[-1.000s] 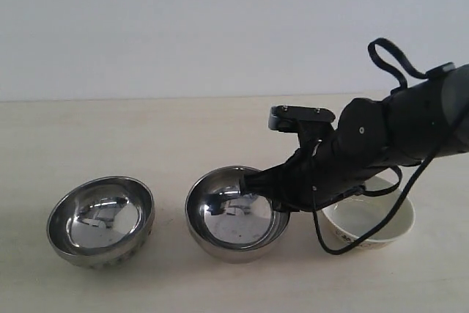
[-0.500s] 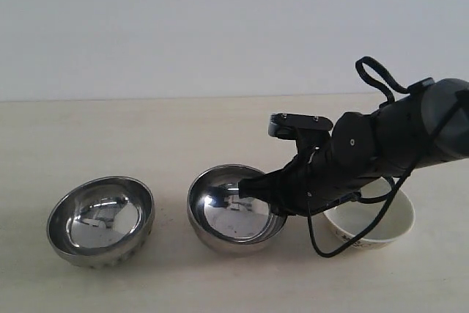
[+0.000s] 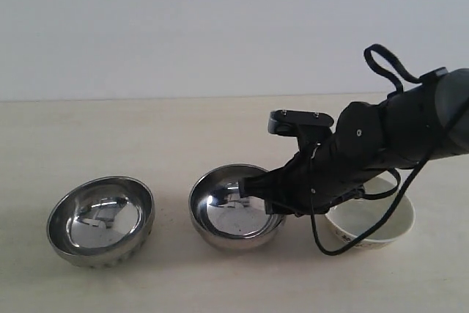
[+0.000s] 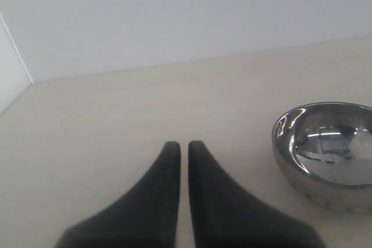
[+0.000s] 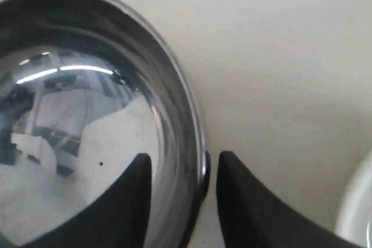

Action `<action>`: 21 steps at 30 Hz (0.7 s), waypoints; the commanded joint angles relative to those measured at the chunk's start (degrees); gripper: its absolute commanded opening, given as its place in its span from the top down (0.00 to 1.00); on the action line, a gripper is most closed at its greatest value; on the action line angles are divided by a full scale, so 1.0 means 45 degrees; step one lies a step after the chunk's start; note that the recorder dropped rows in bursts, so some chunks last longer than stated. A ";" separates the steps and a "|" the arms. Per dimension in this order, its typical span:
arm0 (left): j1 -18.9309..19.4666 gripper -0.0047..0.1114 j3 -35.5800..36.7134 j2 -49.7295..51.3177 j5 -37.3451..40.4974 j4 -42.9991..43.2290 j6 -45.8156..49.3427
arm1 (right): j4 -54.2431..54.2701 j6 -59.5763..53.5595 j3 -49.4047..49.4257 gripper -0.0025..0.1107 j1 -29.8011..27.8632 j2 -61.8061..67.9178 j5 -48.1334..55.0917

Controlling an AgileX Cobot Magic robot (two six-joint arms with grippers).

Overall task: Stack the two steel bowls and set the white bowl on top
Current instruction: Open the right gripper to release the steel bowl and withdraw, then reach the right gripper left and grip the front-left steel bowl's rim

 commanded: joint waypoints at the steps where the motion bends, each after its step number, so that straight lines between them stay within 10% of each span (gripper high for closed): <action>1: 0.0031 0.93 0.0044 -0.0048 -0.0097 -0.0088 -0.0125 | -0.0062 -0.0177 -0.0035 0.69 0.0021 -0.0926 0.0789; 21: 0.0031 0.93 0.0044 -0.0048 -0.0098 -0.0088 -0.0125 | -0.0342 -0.0796 -0.0035 0.69 0.0449 -0.3727 0.2412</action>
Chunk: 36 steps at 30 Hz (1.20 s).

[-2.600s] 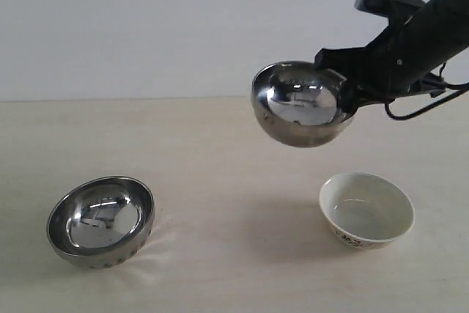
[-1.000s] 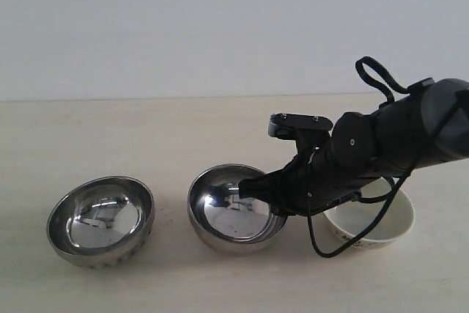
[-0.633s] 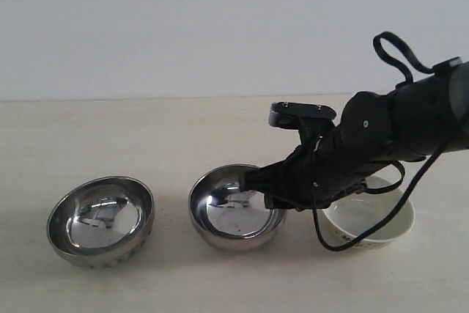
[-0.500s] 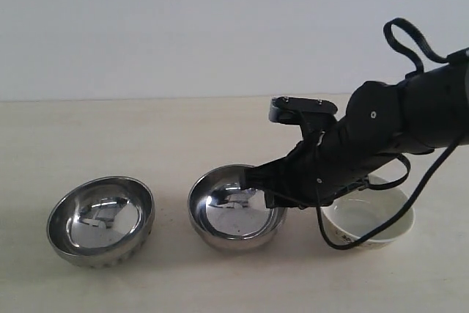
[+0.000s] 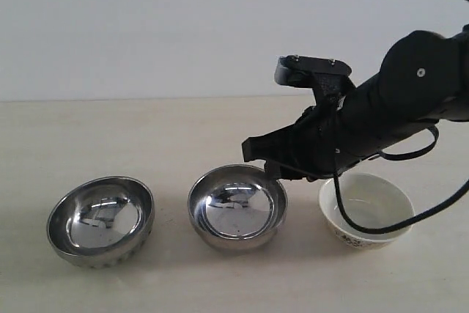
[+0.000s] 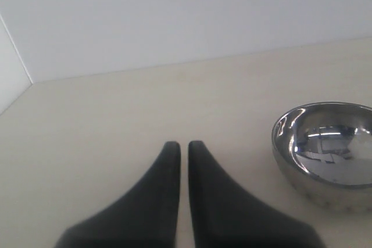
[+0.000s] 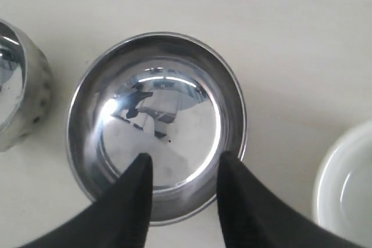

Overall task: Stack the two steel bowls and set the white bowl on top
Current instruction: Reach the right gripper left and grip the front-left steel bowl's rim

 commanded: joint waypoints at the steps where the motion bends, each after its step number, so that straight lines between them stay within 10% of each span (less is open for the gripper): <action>1: 0.0031 0.93 0.0044 -0.0048 -0.0098 -0.0088 -0.0125 | -0.0249 -0.0147 -0.0035 0.69 0.0656 -0.0408 0.0315; 14: 0.0031 0.93 0.0044 -0.0048 -0.0098 -0.0088 -0.0125 | -0.0249 0.0005 -0.0035 0.69 0.4040 -0.0407 -0.2211; 36: 0.0031 0.93 0.0044 -0.0048 -0.0098 -0.0088 -0.0125 | -0.0299 0.0512 -0.1545 0.69 0.4403 -0.0384 -0.1434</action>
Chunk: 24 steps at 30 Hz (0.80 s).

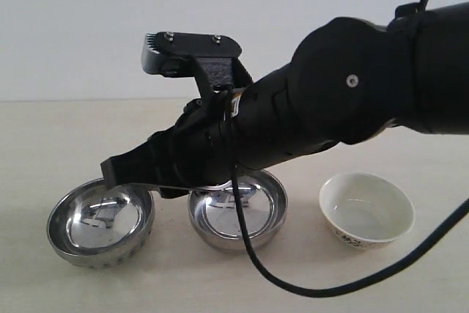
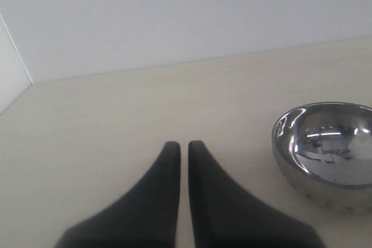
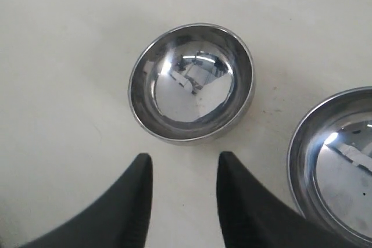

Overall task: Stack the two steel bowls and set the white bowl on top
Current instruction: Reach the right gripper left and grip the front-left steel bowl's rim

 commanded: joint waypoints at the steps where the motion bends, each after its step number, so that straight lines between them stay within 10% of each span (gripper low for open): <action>1: 0.0031 0.93 0.0044 -0.0048 -0.0098 -0.0088 -0.0125 | -0.0253 0.0050 -0.0129 0.69 -0.0003 -0.0047 -0.0752; 24: 0.0031 0.93 0.0044 -0.0048 -0.0098 -0.0088 -0.0125 | -0.6461 0.2495 -0.7858 0.56 -0.0032 0.7731 0.3185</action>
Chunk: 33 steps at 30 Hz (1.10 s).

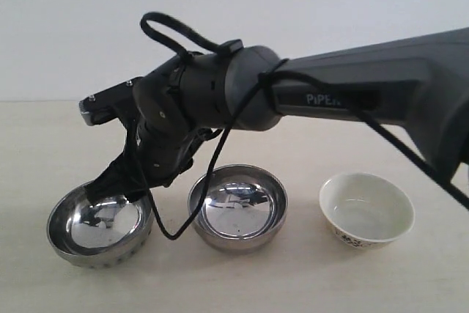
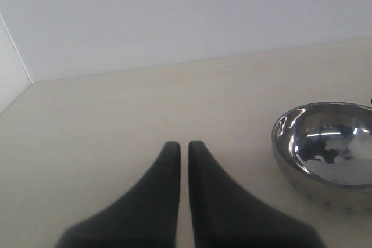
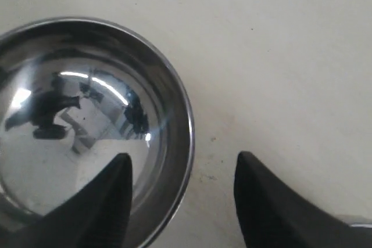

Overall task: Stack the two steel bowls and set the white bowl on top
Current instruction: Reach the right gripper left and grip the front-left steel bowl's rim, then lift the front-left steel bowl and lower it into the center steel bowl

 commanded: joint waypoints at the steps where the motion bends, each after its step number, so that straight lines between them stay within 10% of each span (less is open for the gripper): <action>1: 0.0031 0.93 0.0044 -0.0048 -0.0098 -0.0088 -0.0125 | -0.0324 0.0050 -0.0125 0.56 -0.0032 0.0385 -0.0660; 19: 0.0031 0.93 0.0044 -0.0048 -0.0098 -0.0088 -0.0125 | -0.0357 0.0108 -0.0157 0.57 -0.0032 0.1269 -0.1168; 26: 0.0031 0.93 0.0044 -0.0048 -0.0098 -0.0088 -0.0125 | -0.0357 0.0108 -0.0157 0.95 -0.0032 0.1269 -0.1042; 33: 0.0031 0.93 0.0044 -0.0048 -0.0098 -0.0088 -0.0125 | -0.0331 0.0785 -0.0157 0.98 -0.0032 0.1224 -0.0821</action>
